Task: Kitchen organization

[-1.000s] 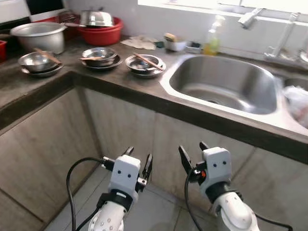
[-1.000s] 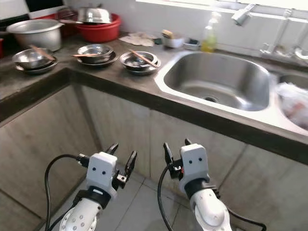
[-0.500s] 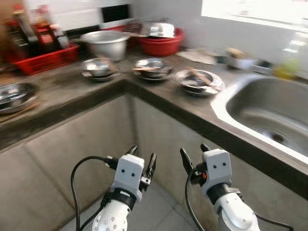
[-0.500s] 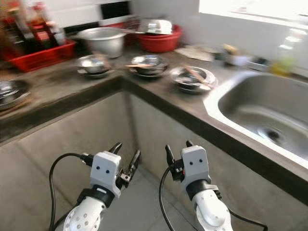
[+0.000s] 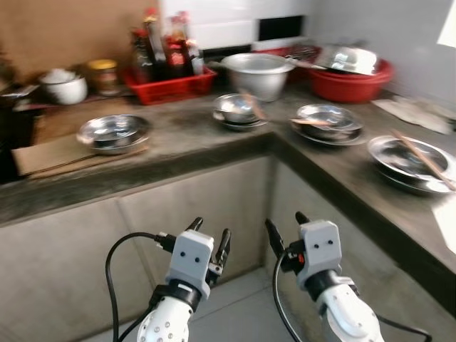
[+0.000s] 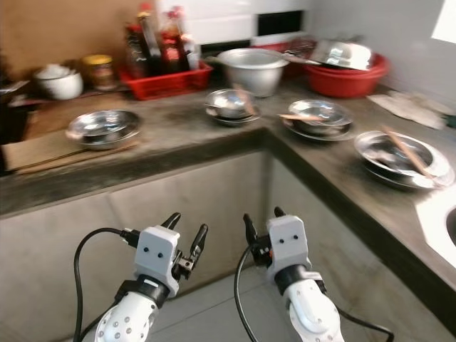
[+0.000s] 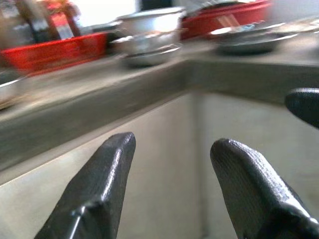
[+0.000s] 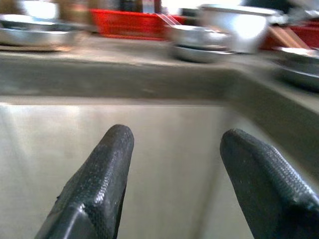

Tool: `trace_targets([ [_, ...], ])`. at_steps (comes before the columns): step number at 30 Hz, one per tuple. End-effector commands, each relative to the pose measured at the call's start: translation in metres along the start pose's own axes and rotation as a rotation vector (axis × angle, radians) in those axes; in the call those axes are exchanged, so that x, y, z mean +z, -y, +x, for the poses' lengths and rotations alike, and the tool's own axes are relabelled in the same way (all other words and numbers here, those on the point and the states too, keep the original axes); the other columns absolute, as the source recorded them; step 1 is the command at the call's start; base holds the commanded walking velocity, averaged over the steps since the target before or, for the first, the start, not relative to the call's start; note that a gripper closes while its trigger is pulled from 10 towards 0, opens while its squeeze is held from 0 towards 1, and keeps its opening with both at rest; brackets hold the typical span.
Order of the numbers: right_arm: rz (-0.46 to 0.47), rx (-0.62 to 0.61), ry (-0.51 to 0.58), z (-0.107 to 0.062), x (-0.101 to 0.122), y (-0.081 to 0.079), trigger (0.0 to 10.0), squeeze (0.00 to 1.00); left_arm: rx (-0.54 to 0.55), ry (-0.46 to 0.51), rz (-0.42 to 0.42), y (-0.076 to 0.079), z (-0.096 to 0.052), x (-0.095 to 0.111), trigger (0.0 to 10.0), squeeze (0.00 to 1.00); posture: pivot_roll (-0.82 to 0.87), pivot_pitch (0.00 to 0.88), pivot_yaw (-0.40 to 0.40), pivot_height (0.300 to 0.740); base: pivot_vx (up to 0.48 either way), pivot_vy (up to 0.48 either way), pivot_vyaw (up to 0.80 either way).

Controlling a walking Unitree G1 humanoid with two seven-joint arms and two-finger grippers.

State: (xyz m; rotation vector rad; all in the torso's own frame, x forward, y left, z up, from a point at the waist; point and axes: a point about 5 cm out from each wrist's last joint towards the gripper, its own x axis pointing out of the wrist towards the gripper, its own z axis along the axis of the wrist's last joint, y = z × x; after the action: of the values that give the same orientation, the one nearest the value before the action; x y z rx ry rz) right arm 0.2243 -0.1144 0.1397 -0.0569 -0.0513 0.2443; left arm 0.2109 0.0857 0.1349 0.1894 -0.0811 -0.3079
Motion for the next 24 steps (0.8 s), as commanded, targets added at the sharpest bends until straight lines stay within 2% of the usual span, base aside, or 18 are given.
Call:
trace_targets([
  [1, 0.004, 0.013, 0.022, 0.003, 0.005, -0.003, 10.0, 0.0, 0.011, -0.004, 0.011, -0.005, -0.001, -0.001, 10.0, 0.0, 0.14, 0.037, -0.029, 0.74, 0.307, 0.0, 0.8],
  [10, 0.026, -0.008, 0.05, 0.011, 0.011, 0.001, 10.0, 0.0, 0.015, 0.0, 0.013, -0.005, 0.0, 0.0, 10.0, 0.0, 0.14, 0.041, -0.03, 0.74, 0.305, 0.0, 0.76],
  [15, 0.003, -0.007, 0.061, 0.014, 0.014, 0.003, 10.0, 0.0, 0.02, 0.0, 0.013, -0.006, 0.001, 0.0, 10.0, 0.0, 0.15, 0.048, -0.031, 0.74, 0.304, 0.0, 0.09],
  [24, 0.028, -0.018, 0.086, 0.02, 0.02, 0.008, 10.0, 0.0, 0.025, -0.003, 0.012, -0.006, 0.001, 0.0, 10.0, 0.0, 0.15, 0.056, -0.031, 0.74, 0.304, 0.0, 0.0],
])
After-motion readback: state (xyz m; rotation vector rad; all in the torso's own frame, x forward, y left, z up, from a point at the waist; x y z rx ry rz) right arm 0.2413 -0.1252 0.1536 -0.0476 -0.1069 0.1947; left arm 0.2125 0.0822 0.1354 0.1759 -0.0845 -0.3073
